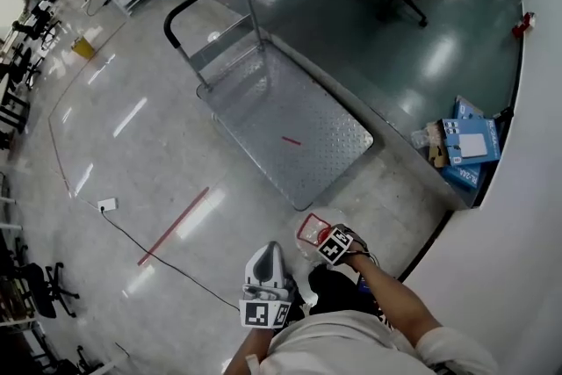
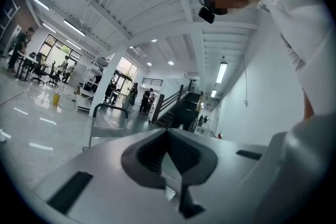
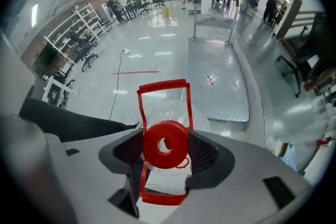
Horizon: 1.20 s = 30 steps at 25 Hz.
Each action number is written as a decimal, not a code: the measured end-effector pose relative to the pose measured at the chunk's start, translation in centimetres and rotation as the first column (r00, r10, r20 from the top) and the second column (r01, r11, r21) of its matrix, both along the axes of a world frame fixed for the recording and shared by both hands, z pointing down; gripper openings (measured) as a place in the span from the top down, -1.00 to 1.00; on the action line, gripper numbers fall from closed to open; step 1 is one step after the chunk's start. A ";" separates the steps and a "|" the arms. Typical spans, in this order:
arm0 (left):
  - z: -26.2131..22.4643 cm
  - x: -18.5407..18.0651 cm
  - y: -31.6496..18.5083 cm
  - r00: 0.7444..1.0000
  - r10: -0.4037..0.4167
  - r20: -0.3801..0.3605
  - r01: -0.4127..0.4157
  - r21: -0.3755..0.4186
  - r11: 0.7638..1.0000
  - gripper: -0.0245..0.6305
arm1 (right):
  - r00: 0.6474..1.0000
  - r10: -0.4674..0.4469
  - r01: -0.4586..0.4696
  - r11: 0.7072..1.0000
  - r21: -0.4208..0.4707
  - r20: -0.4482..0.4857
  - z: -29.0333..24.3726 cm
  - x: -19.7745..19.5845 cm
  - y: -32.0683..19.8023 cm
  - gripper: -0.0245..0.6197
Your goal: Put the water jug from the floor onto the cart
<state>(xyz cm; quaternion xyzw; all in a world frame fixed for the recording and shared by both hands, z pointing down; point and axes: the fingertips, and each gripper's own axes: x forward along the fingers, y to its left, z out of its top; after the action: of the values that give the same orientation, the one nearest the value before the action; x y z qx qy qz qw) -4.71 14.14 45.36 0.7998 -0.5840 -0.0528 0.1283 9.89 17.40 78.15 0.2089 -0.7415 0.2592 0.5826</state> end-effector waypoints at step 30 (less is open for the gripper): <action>-1.3 -1.8 -18.3 0.997 -0.066 0.034 0.063 0.069 0.996 0.92 | 0.998 -0.060 0.063 0.994 0.093 -0.029 0.2 1.0 -26.4 0.09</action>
<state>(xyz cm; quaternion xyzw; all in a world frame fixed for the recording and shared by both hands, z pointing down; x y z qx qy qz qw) -6.47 -4.11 44.05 0.7853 -0.6096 -0.0622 0.0884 10.92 -8.95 78.32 0.2164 -0.7512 0.2034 0.5895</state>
